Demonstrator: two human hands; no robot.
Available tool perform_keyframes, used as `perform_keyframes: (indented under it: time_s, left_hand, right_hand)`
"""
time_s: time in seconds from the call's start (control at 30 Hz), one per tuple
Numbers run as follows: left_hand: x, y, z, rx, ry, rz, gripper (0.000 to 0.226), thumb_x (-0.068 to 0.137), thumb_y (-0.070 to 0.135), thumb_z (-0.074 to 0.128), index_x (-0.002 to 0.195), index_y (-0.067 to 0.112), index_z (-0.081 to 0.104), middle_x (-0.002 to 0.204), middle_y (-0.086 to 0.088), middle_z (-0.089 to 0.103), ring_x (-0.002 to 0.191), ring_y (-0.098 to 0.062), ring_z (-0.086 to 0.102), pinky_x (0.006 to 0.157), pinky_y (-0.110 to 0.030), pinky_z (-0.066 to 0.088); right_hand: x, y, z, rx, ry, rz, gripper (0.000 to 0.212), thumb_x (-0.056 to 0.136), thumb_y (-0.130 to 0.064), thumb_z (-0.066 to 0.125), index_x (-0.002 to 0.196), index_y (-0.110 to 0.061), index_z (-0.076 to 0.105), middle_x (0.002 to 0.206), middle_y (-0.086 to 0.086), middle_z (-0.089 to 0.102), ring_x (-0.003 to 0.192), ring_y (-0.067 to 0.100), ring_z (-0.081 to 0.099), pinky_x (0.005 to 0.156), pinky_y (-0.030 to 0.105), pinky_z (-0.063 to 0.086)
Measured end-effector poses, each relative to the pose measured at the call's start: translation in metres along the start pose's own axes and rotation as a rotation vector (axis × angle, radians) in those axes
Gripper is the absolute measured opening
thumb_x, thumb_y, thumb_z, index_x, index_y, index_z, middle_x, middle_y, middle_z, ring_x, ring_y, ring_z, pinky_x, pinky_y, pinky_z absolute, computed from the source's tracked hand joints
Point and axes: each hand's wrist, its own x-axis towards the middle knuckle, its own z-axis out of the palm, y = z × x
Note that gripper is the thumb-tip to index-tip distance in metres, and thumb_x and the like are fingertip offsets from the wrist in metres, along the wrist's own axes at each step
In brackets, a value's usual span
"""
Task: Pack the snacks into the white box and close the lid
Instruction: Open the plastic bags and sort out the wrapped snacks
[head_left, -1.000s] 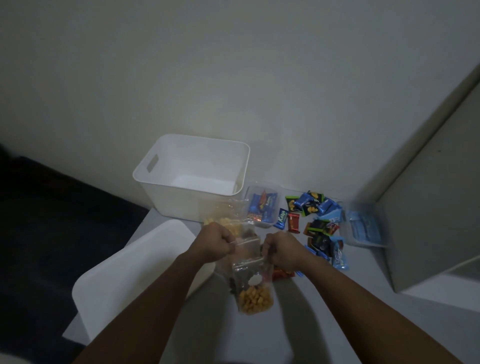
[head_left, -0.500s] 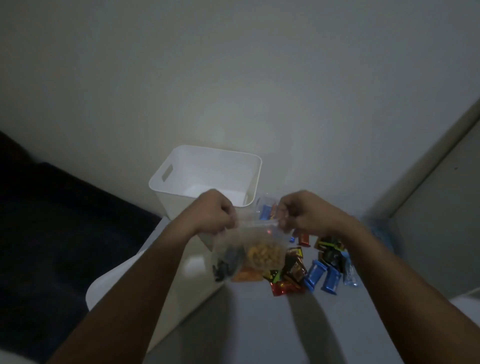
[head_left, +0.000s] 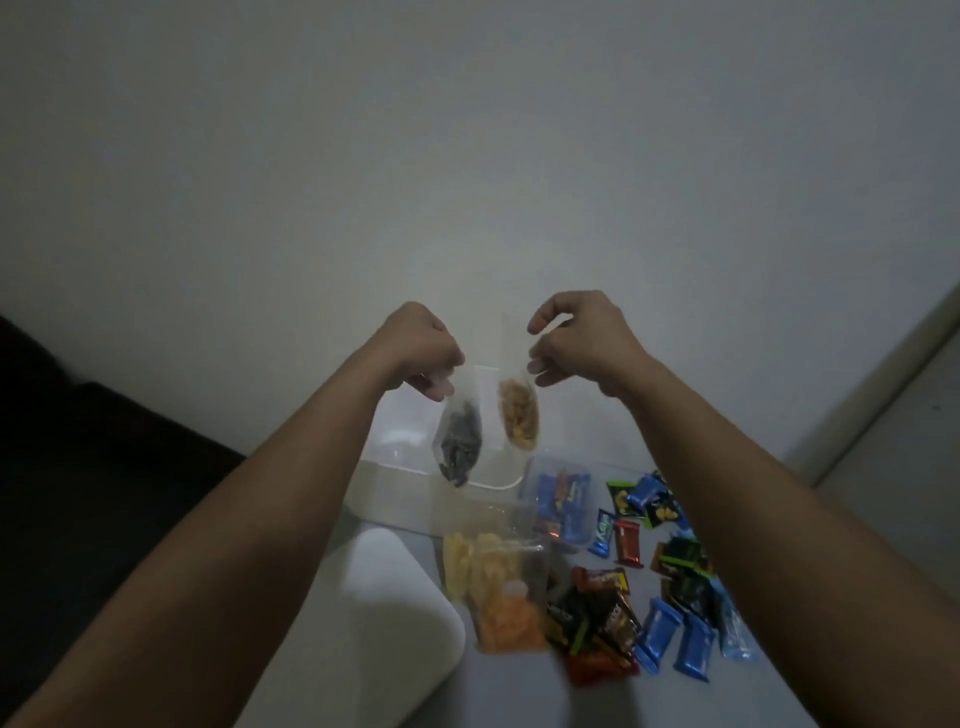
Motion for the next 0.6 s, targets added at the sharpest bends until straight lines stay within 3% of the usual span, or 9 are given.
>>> perform_keyframes:
  time_s: [0.1,0.23,0.47,0.6]
  left_hand:
    - [0.031,-0.006,0.006,-0.039,0.029,-0.037,0.007,0.080,-0.004,0.064,0.081,-0.011,0.064,0.083,-0.030,0.067,0.065,-0.040,0.071,0.065,-0.050,0.061]
    - [0.069,-0.024,0.019,-0.065,0.032,-0.102,0.006,0.077,-0.006,0.061,0.078,-0.011,0.063,0.082,-0.032,0.066,0.062,-0.042,0.070,0.066,-0.057,0.059]
    - [0.126,-0.065,0.057,0.024,-0.016,-0.188,0.008,0.080,-0.005,0.060,0.082,-0.009,0.067,0.082,-0.027,0.069,0.062,-0.038,0.071,0.058,-0.052,0.060]
    - [0.149,-0.088,0.082,0.075,-0.038,-0.176,0.014,0.085,0.003,0.059,0.089,-0.004,0.070,0.089,-0.022,0.070,0.069,-0.037,0.071,0.058,-0.048,0.061]
  right_hand:
    - [0.026,0.004,0.018,-0.045,0.010,0.053,0.015,0.083,0.008,0.060,0.078,-0.003,0.067,0.071,0.020,0.070,0.055,0.027,0.071,0.053,0.030,0.059]
    - [0.061,0.026,0.047,-0.102,0.028,0.109,0.017,0.085,0.002,0.058,0.073,-0.001,0.070,0.068,0.018,0.071,0.059,0.026,0.072,0.063,0.039,0.062]
    - [0.097,0.070,0.086,-0.279,-0.170,0.253,0.024,0.086,-0.003,0.051,0.101,0.009,0.064,0.095,0.023,0.070,0.089,0.036,0.070,0.075,0.043,0.060]
    - [0.110,0.097,0.099,-0.417,-0.321,0.323,0.025,0.084,-0.010,0.055,0.099,0.007,0.066,0.085,0.016,0.070,0.074,0.029,0.068,0.072,0.037,0.058]
